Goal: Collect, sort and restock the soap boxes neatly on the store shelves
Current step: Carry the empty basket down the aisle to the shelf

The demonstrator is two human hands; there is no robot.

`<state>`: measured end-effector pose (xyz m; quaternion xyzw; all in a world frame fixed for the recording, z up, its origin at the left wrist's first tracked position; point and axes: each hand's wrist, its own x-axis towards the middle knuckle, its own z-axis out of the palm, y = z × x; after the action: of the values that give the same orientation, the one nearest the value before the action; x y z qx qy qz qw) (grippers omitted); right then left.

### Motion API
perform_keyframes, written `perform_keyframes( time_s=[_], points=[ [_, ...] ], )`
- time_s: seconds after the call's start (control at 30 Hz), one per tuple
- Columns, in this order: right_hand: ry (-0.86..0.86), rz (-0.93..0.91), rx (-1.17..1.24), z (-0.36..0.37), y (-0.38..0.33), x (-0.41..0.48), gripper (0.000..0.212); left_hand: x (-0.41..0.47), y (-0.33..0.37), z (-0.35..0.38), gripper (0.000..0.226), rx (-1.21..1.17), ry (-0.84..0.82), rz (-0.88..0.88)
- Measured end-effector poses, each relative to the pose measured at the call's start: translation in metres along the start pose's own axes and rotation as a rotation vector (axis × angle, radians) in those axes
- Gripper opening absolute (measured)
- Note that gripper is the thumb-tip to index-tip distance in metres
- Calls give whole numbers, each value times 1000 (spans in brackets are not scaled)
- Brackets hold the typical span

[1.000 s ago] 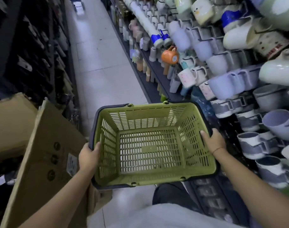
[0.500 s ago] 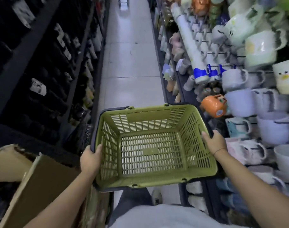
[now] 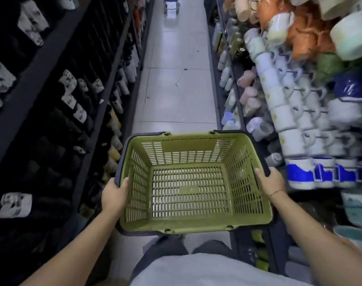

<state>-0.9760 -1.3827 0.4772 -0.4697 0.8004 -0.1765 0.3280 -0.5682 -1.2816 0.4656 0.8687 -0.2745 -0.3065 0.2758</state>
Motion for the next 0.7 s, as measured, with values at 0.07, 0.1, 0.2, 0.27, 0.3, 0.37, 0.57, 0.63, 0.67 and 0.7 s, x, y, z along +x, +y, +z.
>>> perform_keyframes(
  time_s=[0.07, 0.1, 0.2, 0.27, 0.3, 0.37, 0.57, 0.63, 0.67, 0.7],
  points=[
    [3, 9, -7, 5, -36, 35, 57, 43, 35, 4, 31, 9, -2, 15],
    [7, 17, -4, 7, -53, 55, 50, 64, 52, 7, 32, 12, -2, 19],
    [16, -1, 9, 14, -96, 118, 40, 123, 102, 20, 34, 16, -8, 26],
    [6, 0, 21, 20, -123, 162, 43, 165, 135, 33, 33, 6, -8, 29],
    [7, 9, 27, 23, -135, 182, 46, 183, 150, 40, 32, 1, -4, 31],
    [4, -5, 31, 29, -163, 228, 45, 221, 183, 56, 31, 7, 3, 30],
    [-18, -28, 23, 29, -266, 377, 44, 328, 293, 102, 35, -8, 21, -19],
    [-23, -56, -2, 29, -298, 429, 65, 361, 327, 116, 36, -22, 32, -29],
    [-30, -63, -11, 29, -317, 452, 69, 377, 345, 121, 35, -22, 39, -35],
    [-42, -67, -30, 29, -334, 475, 67, 394, 362, 126, 35, -18, 47, -41]
  ],
)
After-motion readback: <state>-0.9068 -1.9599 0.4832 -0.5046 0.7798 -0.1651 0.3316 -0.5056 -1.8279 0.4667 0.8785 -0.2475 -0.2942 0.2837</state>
